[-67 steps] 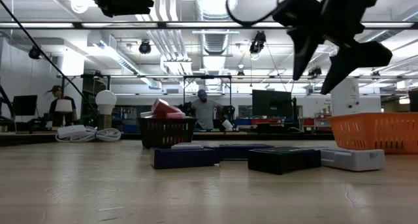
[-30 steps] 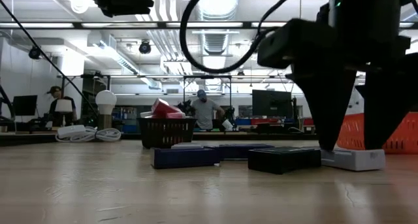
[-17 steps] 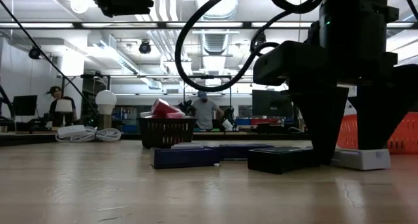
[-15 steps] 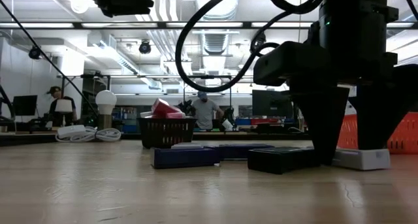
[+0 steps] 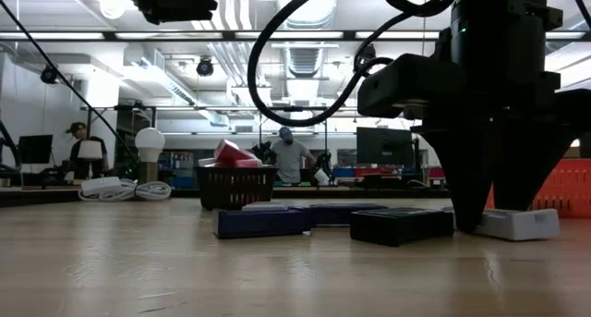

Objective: Pick & Place Office items
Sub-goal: Put the right white digital clock in the orange bin

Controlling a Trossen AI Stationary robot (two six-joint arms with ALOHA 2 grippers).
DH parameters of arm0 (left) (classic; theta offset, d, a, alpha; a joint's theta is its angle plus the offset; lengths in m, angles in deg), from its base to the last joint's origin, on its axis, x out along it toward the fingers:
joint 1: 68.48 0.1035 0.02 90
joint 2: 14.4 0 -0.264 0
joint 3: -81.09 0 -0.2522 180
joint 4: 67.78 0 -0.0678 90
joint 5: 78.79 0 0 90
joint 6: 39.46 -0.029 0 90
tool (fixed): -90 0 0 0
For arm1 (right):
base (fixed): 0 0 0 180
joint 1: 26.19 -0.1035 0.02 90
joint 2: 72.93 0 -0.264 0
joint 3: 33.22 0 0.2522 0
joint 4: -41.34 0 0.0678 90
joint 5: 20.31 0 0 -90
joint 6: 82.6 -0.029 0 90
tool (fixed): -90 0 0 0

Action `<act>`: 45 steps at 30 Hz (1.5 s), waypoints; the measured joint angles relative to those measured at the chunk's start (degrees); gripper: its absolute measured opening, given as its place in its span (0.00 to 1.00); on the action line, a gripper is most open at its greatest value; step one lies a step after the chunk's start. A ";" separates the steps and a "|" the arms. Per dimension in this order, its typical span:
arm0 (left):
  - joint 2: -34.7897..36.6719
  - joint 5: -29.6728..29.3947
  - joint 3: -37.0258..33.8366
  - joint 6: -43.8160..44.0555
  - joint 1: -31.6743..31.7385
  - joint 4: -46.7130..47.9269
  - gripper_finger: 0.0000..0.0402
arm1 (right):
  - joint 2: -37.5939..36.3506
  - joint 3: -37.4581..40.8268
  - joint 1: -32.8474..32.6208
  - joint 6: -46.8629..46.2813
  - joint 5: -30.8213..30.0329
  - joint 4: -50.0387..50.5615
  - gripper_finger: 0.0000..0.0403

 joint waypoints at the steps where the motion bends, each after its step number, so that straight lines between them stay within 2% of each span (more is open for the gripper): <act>1: -0.01 0.00 0.00 0.00 0.00 0.00 0.69 | -0.01 0.00 0.00 -0.01 -0.06 0.04 0.33; 10: 0.01 -0.01 0.00 0.01 0.01 0.01 0.69 | -1.20 0.13 0.00 -0.46 -0.07 1.02 0.38; 16: 0.00 -0.01 0.00 0.00 0.02 0.02 0.69 | -5.58 0.11 -0.02 -0.66 -2.43 3.89 0.38; 30: 0.01 -0.01 0.00 0.01 0.01 0.00 0.69 | -22.20 0.01 -0.02 -8.12 -9.47 29.51 0.39; 37: 0.00 -0.01 0.00 0.00 0.02 0.01 0.69 | -29.78 5.64 0.02 -13.69 -12.03 34.98 0.38; 45: 0.00 -0.01 0.00 0.01 0.02 0.00 0.69 | -39.54 18.86 0.28 -18.22 -12.31 28.60 0.39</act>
